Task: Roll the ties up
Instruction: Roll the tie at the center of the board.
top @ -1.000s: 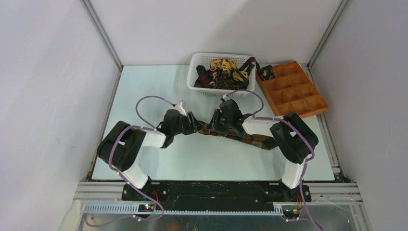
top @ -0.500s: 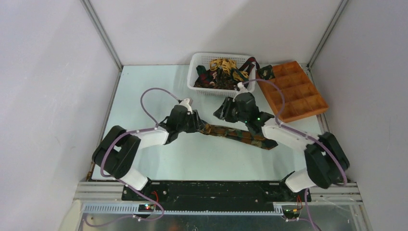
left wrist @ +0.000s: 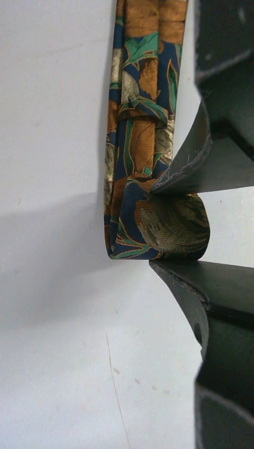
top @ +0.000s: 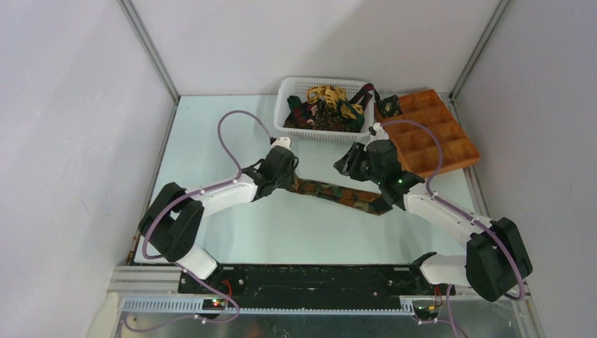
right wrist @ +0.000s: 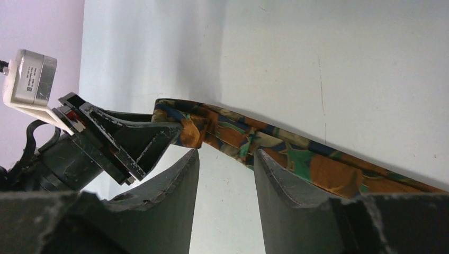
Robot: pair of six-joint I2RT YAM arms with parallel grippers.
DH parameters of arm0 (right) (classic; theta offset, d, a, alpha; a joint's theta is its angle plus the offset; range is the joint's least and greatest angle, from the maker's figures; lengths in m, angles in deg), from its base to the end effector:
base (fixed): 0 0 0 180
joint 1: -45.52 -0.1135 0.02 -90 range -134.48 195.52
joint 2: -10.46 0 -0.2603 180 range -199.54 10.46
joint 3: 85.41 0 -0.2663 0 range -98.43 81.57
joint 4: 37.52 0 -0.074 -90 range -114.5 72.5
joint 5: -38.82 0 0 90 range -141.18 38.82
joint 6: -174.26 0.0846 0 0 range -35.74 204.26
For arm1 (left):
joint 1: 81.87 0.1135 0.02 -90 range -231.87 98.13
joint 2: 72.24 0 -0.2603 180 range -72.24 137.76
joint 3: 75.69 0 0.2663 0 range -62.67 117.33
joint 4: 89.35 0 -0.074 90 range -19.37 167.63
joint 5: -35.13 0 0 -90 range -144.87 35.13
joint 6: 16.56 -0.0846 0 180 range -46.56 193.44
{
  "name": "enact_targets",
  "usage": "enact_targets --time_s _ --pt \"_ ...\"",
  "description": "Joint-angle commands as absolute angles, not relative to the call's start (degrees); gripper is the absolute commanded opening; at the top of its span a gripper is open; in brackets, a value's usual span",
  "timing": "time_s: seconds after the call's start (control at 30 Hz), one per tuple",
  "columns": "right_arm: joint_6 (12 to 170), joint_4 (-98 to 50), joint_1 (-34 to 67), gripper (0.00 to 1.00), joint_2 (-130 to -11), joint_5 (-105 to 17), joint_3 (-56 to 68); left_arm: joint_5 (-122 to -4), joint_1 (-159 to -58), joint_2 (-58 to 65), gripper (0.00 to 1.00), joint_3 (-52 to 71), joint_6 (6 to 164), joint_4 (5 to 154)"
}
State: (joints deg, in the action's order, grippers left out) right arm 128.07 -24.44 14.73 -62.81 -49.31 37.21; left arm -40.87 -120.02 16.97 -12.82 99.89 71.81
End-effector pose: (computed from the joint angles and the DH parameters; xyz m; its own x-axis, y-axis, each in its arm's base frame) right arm 0.2906 0.1764 0.2131 -0.6714 0.4053 -0.6204 -0.0989 0.7807 0.6171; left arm 0.2997 -0.2094 0.1449 -0.7067 0.0055 -0.7075 0.1681 0.9726 -0.1603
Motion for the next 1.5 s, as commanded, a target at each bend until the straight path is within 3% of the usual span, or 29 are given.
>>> enact_targets --time_s 0.0,0.53,1.1,1.47 --pt "126.7 -24.8 15.2 0.46 -60.8 -49.9 37.7 -29.8 -121.8 19.2 0.49 -7.7 97.2 64.6" --pt "127.3 -25.5 16.1 0.46 -59.1 -50.0 40.1 -8.5 -129.1 30.9 0.49 4.1 93.4 51.9" --pt "128.1 -26.1 17.2 0.46 -57.9 -49.9 41.7 1.7 -135.1 40.7 0.49 13.8 92.9 43.8" --pt "128.1 -25.9 17.8 0.46 -57.3 -50.0 42.1 2.6 -137.7 44.3 0.49 17.8 93.6 41.0"
